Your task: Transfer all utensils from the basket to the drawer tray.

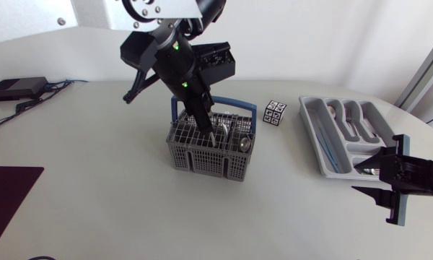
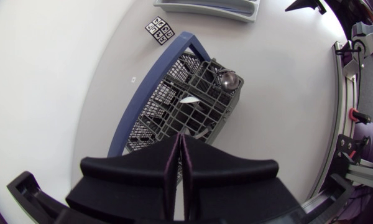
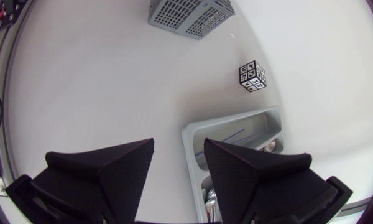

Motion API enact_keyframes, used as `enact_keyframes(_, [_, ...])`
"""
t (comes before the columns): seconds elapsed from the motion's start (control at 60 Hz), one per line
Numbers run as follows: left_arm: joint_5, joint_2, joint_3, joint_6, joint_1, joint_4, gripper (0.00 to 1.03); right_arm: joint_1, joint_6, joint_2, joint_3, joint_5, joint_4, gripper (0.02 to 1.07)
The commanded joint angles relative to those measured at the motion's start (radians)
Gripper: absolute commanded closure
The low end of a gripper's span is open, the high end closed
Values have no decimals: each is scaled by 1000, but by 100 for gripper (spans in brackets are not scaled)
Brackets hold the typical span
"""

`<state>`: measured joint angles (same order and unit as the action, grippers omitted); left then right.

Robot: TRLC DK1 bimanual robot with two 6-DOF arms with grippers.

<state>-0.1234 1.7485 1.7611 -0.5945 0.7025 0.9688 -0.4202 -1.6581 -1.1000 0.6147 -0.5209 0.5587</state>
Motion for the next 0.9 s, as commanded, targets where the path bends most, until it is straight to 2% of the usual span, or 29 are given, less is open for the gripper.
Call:
enact_keyframes(0.0, [-16, -44, 18, 48, 6, 16, 100, 38, 83, 43, -6, -7, 26, 43])
enact_keyframes(0.133, [-45, -92, 29, 56, 29, 22, 100, 116, 185, 111, 34, -16, 102, 43])
enact_keyframes(0.35, [-105, -150, 44, 84, 97, 27, 100, 316, 483, 226, 74, -14, 110, 43])
enact_keyframes(0.483, [-111, -167, 41, 140, 143, 13, 100, 443, 702, 252, 111, -13, 75, 43])
enact_keyframes(0.55, [-111, -172, 37, 174, 160, -8, 100, 523, 827, 270, 118, -1, 18, 43])
enact_keyframes(0.717, [-67, -162, 17, 280, 175, -53, 100, 712, 1066, 281, 128, 93, -126, 43])
enact_keyframes(0.883, [-7, -156, -28, 383, 184, -117, 100, 920, 1186, 264, 92, 294, -293, 43])
